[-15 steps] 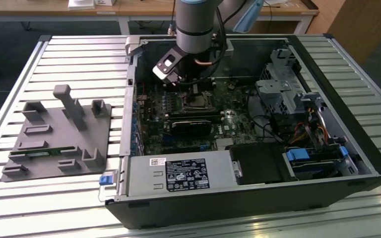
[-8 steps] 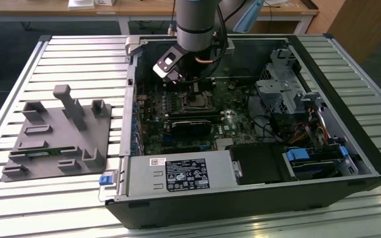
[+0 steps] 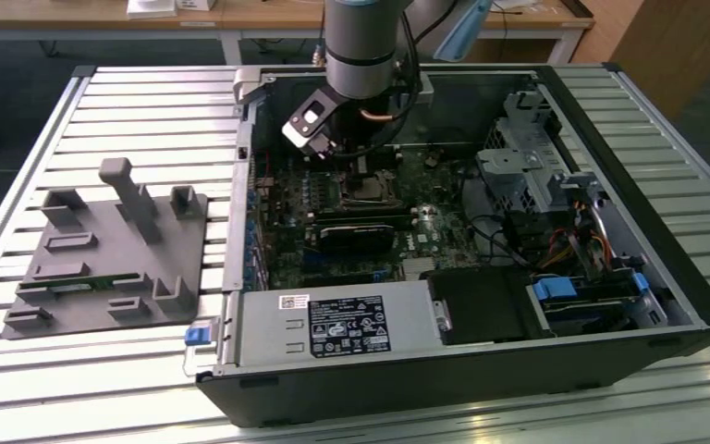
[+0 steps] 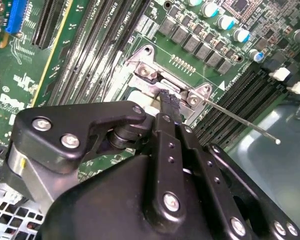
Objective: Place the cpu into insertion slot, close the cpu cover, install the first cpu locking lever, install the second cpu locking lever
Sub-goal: 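Close the cpu cover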
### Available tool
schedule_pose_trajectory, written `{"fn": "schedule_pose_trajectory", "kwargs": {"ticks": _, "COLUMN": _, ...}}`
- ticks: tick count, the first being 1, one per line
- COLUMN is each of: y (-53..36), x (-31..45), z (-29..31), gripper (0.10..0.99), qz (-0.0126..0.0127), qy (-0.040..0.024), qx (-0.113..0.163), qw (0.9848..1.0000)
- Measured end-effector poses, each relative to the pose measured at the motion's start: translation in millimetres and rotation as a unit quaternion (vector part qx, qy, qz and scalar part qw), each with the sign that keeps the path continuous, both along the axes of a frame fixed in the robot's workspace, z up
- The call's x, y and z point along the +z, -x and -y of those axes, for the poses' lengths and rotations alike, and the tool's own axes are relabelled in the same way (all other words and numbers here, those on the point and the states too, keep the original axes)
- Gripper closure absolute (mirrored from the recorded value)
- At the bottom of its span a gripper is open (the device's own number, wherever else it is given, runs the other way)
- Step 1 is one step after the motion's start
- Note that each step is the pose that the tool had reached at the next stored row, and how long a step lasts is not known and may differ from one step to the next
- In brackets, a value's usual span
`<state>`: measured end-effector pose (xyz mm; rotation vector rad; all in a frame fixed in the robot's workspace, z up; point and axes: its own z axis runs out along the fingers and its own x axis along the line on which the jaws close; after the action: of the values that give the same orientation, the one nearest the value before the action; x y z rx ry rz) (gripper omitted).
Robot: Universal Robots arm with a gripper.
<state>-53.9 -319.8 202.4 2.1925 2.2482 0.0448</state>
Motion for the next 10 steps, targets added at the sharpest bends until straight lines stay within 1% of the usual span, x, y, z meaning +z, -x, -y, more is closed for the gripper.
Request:
{"fn": "schedule_pose_trajectory", "kwargs": {"ticks": 2, "y": 0.0, "x": -1.7, "z": 0.0, "gripper": 0.980, "qz": 0.0000, "qy": 0.0001, "qx": 0.000, "qw": 1.0000}}
{"fn": "schedule_pose_trajectory", "kwargs": {"ticks": 5, "y": -0.6, "x": -2.1, "z": 0.1, "gripper": 0.980, "qz": -0.0002, "qy": 0.0002, "qx": 0.000, "qw": 1.0000}}
{"fn": "schedule_pose_trajectory", "kwargs": {"ticks": 10, "y": -3.4, "x": -2.9, "z": -0.2, "gripper": 0.980, "qz": 0.0001, "qy": -0.0017, "qx": 0.000, "qw": 1.0000}}
